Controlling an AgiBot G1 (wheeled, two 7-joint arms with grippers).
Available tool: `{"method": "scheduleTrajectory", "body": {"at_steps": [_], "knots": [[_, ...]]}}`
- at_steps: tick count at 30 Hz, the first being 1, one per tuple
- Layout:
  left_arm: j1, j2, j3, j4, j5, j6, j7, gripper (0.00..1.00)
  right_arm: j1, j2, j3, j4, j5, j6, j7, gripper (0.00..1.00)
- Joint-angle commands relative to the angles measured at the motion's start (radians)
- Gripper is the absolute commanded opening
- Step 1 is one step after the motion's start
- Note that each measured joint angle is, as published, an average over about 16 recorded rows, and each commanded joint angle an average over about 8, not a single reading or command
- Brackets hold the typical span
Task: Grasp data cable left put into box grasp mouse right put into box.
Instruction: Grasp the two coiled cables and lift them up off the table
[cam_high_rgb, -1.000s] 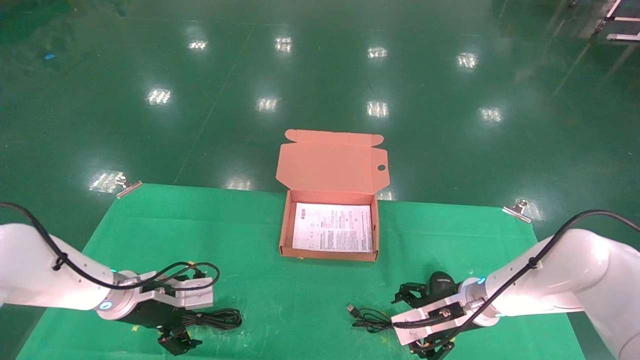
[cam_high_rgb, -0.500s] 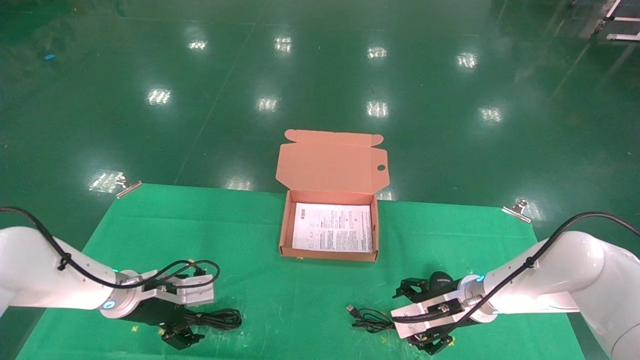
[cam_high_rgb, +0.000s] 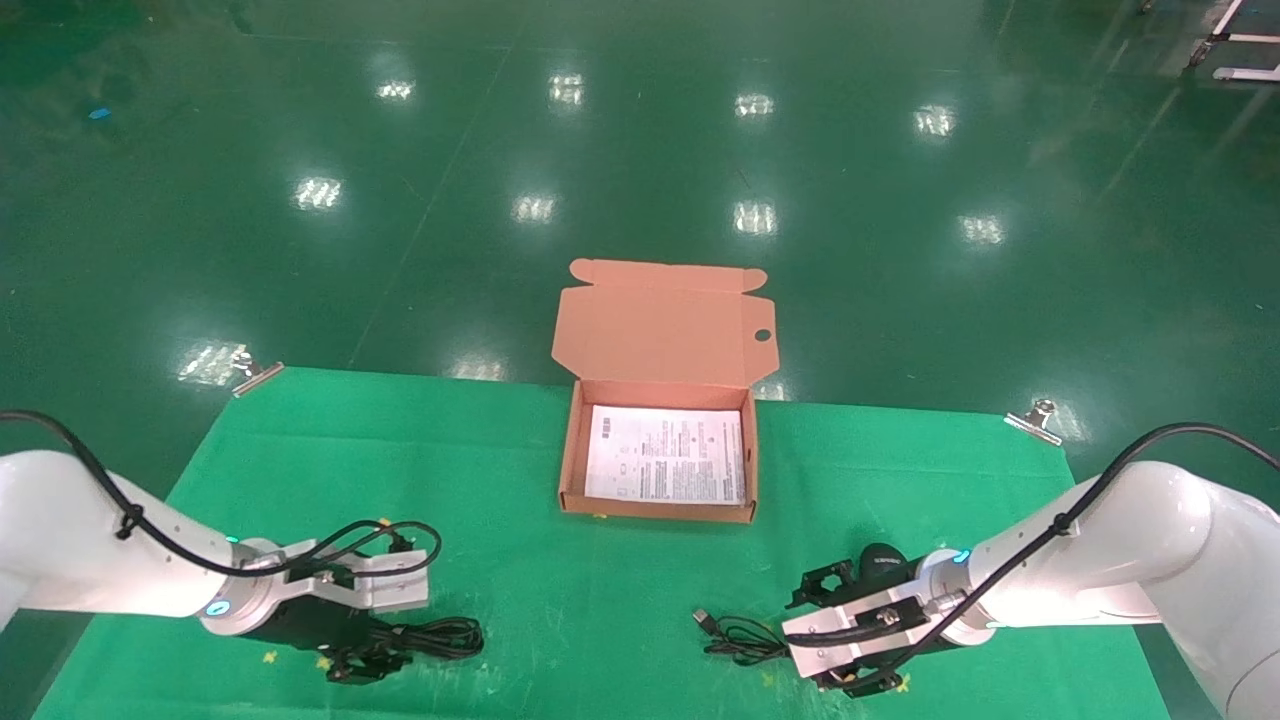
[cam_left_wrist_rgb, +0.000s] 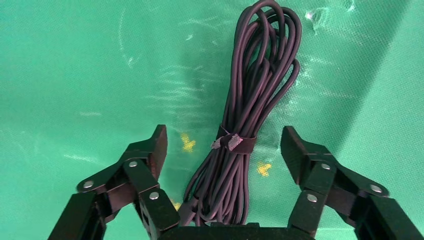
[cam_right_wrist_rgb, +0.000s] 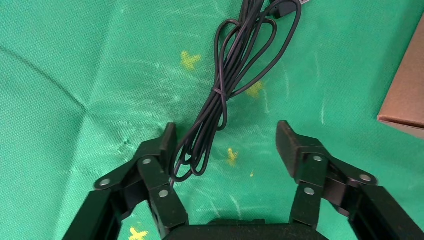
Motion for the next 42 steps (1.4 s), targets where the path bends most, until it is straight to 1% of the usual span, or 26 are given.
{"method": "scheduleTrajectory", "body": {"at_steps": [1,16,20,22,25,29,32,35,38,42], "knots": [[0.0,-0.001,0.001,-0.003,0.001,0.002,0.0,0.0,0.0,0.001,0.0,0.002,0.0,-0.001,0.001,0.0],[-0.001,-0.002,0.004,-0.012,0.003,0.006,-0.001,0.0,-0.001,0.003,-0.001,0.008,-0.001,-0.004,0.003,0.0],[0.003,-0.013,0.002,-0.023,-0.001,0.009,0.01,0.0,0.005,0.006,-0.006,0.008,-0.01,-0.008,0.012,0.0],[0.008,-0.028,0.001,-0.038,-0.003,0.011,0.019,0.0,0.015,0.015,-0.006,0.013,-0.014,-0.013,0.03,0.0],[0.011,-0.067,-0.004,-0.09,-0.009,0.021,0.034,0.0,0.045,0.051,0.003,0.043,-0.016,-0.022,0.085,0.0],[-0.017,-0.143,-0.017,-0.241,-0.005,0.044,0.037,0.0,0.107,0.135,0.041,0.146,0.0,-0.025,0.195,0.0],[-0.053,-0.196,-0.035,-0.393,0.007,0.053,0.006,0.0,0.157,0.187,0.081,0.254,0.015,0.007,0.28,0.0],[-0.084,-0.219,-0.053,-0.519,0.029,0.037,-0.044,0.0,0.198,0.197,0.12,0.349,0.028,0.068,0.337,0.0],[-0.113,-0.207,-0.07,-0.588,0.059,-0.008,-0.083,0.0,0.235,0.161,0.148,0.396,0.042,0.139,0.355,0.0],[-0.151,-0.162,-0.081,-0.606,0.099,-0.077,-0.092,0.0,0.284,0.083,0.168,0.374,0.058,0.209,0.331,0.0]]}}
